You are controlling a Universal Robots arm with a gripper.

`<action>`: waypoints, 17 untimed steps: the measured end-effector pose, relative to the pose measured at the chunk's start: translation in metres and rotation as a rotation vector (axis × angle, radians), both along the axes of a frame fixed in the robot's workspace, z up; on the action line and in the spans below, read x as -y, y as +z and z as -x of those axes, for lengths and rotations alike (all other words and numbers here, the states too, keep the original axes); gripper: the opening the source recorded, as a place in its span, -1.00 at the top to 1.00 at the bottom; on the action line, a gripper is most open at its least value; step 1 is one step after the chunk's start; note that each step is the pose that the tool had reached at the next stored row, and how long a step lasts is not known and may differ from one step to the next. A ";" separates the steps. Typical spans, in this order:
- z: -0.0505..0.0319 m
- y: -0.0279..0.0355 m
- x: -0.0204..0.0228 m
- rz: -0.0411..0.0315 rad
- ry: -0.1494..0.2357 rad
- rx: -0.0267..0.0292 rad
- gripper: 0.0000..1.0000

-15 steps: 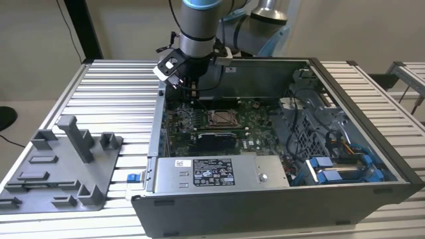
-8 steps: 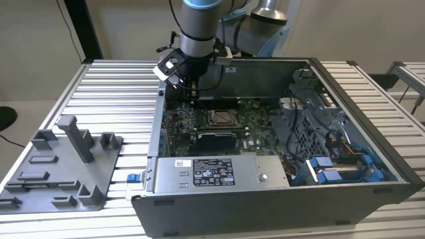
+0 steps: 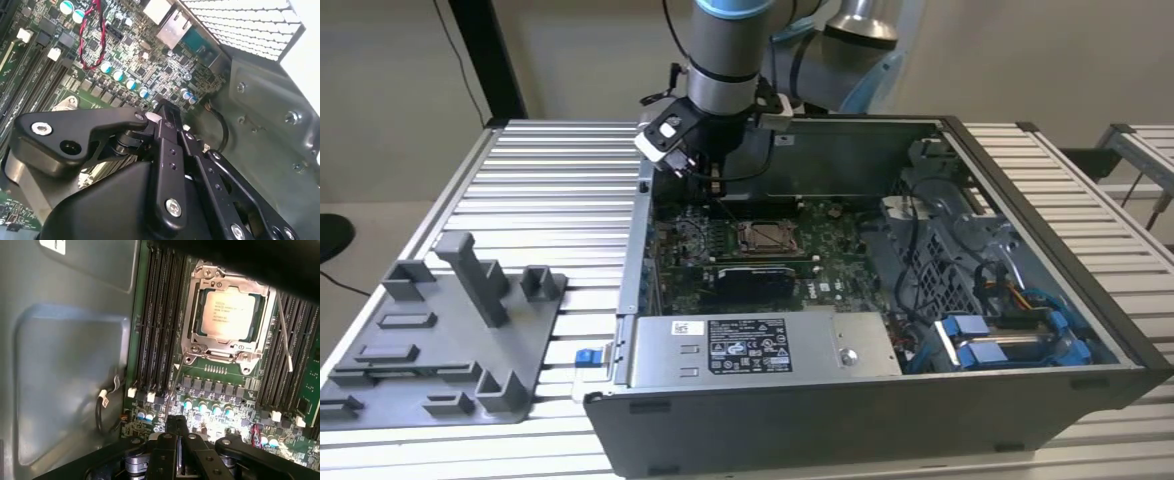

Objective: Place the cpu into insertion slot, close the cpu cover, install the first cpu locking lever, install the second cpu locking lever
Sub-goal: 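Close the cpu cover, then install the first cpu locking lever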

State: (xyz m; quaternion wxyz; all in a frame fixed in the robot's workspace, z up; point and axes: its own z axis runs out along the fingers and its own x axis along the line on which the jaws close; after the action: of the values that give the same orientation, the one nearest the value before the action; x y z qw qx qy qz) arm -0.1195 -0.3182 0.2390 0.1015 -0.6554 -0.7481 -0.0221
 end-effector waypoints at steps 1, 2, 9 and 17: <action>-0.0008 0.0001 0.0000 0.0001 0.000 -0.0001 1.00; -0.0021 0.0003 0.0000 -0.0002 0.001 0.0000 1.00; -0.0114 0.0048 0.0000 -0.0099 0.003 0.0001 1.00; -0.0237 0.0110 -0.0001 -0.0225 0.004 0.0000 1.00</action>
State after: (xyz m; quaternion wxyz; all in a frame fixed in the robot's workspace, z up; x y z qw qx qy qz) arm -0.0957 -0.3181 0.2500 0.1089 -0.6527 -0.7491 -0.0303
